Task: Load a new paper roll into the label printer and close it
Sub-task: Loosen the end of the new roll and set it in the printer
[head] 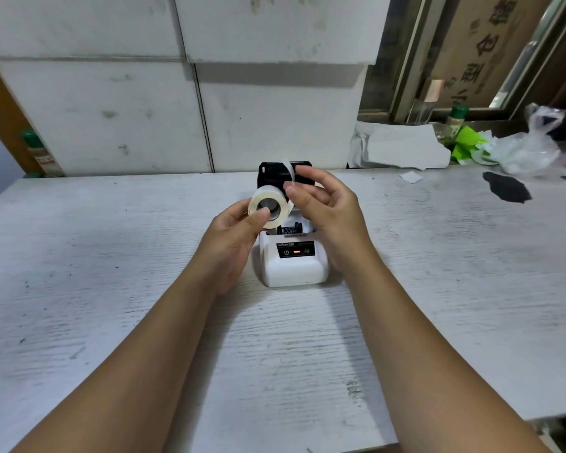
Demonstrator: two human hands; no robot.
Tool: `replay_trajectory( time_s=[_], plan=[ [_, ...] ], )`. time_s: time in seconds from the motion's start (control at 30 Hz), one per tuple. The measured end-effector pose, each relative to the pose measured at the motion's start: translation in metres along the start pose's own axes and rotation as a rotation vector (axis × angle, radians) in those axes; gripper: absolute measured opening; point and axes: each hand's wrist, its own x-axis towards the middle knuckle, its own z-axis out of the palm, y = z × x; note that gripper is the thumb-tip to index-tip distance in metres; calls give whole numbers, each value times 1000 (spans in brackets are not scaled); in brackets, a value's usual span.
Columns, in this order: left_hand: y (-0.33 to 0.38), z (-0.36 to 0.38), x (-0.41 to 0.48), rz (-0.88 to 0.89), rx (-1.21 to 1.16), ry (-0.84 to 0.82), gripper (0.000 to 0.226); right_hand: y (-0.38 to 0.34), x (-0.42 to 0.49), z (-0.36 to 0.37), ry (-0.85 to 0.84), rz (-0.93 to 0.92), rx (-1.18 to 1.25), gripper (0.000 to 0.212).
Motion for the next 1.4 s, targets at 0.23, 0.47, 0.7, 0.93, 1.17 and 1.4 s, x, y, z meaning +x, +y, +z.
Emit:
replay_trajectory(
  time_s=[0.23,0.47,0.7,0.93,1.17,1.4],
  plan=[
    [0,1,-1,-4,25,17,32,1,-1,0,66,30,-18,36],
    [-1,0,-1,31,198,-15,34,-2,-3,-1,-5,19,-5,47],
    [1,-4,-2,60,237,-119,33,-4,-4,-5,-109,61,-13,44],
    [1,-4,-2,28,264,-52,57,-7,-6,-6,-137,44,-30,40],
    [1,-2,-3,28,224,19,62,-7,-4,-8,-152,52,-67,45],
    [3,-4,-2,63,283,-48,23,-8,-5,-10,-135,17,-171,33]
  ],
)
